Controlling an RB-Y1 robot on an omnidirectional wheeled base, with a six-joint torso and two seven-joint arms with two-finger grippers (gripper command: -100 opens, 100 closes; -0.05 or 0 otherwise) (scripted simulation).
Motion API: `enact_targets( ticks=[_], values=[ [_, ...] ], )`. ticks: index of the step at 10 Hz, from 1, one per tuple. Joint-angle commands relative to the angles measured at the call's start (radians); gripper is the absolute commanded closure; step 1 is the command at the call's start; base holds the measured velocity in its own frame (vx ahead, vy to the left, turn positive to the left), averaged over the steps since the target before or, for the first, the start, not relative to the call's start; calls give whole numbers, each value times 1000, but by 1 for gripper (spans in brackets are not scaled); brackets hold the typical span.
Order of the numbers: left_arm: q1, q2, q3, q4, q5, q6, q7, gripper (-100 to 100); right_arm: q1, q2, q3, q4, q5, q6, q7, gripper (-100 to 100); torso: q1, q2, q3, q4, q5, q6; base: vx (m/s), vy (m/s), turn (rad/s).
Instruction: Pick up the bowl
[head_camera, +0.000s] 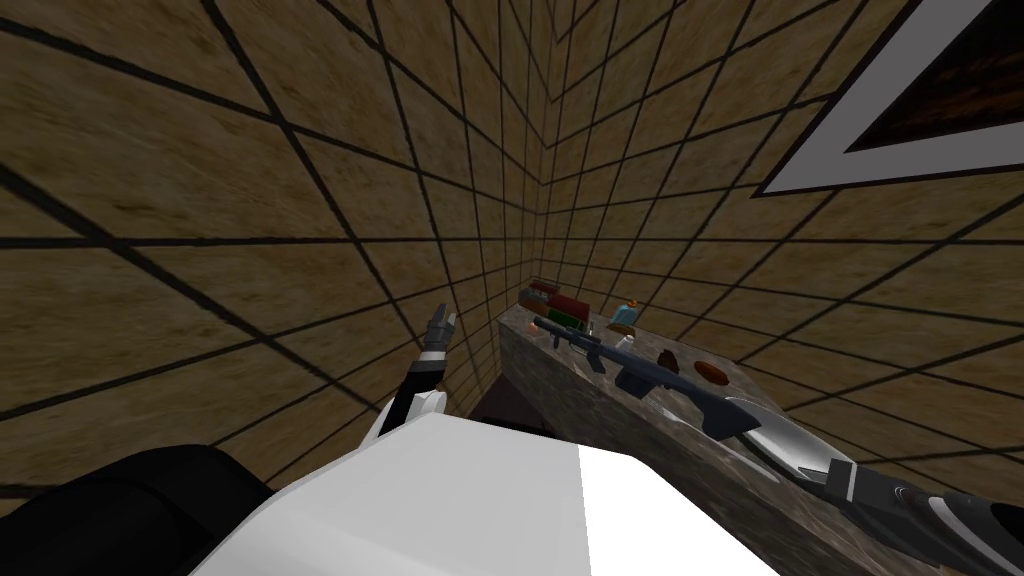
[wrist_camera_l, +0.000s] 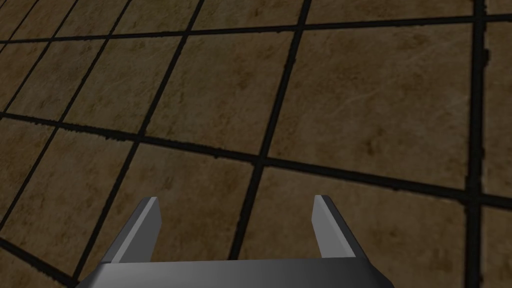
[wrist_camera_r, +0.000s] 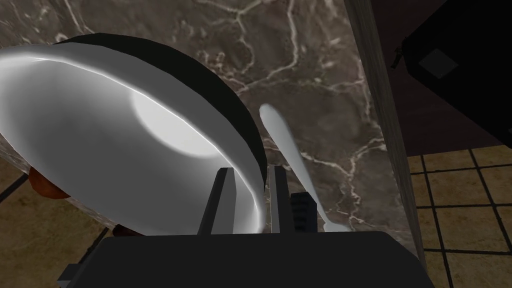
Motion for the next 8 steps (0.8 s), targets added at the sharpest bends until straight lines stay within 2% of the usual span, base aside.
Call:
enact_targets(
  ticks=[1, 2, 6, 7, 8],
  values=[
    [0, 0, 0, 0, 0, 0, 0, 0, 0, 0, 0, 0, 0, 0, 0, 0, 0, 0, 0, 0, 0, 0, 0, 0, 0],
    [0, 0, 0, 0, 0, 0, 0, 0, 17, -7, -19, -9, -8, -15, 20, 100, 0, 0, 0, 0, 0, 0, 50, 46, -220],
    [0, 0, 0, 0, 0, 0, 0, 0, 3, -28, -51, -13, 9, -68, 65, 100, 8, -1, -1, -1, 1, 4, 70, 85, -260],
    [0, 0, 0, 0, 0, 0, 0, 0, 17, -25, -52, -17, 1, -53, 64, 100, 7, 0, 0, -1, 1, 3, 13, 24, -52],
    [0, 0, 0, 0, 0, 0, 0, 0, 16, -25, -52, -17, 2, -57, 67, 0, 4, 1, 1, 0, 0, 2, -4, 7, 2]
  ],
)
